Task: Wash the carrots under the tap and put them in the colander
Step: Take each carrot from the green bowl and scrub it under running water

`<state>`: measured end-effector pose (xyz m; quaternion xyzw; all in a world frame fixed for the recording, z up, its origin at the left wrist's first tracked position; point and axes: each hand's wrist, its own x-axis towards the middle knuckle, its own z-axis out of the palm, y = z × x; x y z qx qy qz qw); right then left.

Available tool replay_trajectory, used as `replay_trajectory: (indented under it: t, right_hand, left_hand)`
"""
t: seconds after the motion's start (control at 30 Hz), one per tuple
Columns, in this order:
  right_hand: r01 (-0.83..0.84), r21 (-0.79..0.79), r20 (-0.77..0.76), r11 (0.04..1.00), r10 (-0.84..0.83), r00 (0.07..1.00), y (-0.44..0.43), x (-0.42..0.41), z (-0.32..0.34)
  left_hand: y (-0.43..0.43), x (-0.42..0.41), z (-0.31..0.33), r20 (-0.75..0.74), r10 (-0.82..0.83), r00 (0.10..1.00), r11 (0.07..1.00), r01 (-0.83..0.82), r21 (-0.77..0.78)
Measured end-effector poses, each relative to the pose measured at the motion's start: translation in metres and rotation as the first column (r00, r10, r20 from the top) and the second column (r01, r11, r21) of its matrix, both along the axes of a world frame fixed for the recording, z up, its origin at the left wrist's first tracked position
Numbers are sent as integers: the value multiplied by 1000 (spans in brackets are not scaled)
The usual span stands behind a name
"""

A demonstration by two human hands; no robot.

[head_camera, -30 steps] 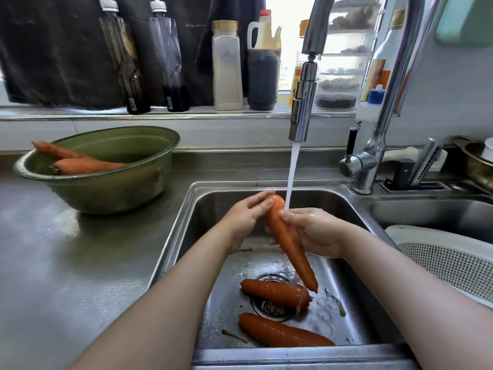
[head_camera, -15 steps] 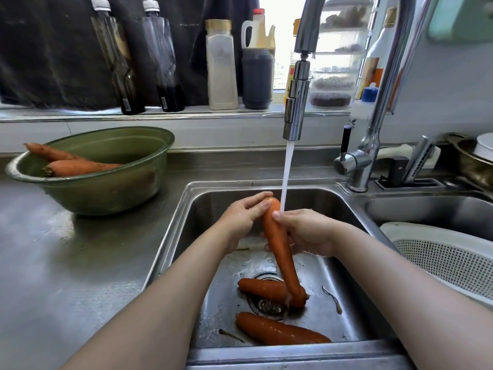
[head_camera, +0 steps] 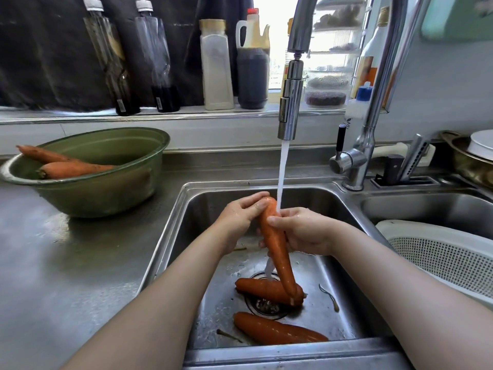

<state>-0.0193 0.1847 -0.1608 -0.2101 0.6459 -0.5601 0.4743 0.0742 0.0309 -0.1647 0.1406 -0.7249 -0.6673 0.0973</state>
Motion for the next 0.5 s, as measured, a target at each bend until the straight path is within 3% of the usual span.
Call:
replay_trajectory:
  t: [0.23,0.4,0.5]
  right_hand:
    - [224,89,-159,971,-208,965,-11,12,4]
    - [39,0,-7,999,-39,999,5,3,6]
    - [7,-38,1,999,-7,1000,4,2,4]
  left_hand:
    - [0,-2,-1,16,-26,1000,994,24,110]
    - [-10,-3,-3,28,-12,1000,985,7,173]
    - [-13,-2,-2,30,-8,1000,980,2,198]
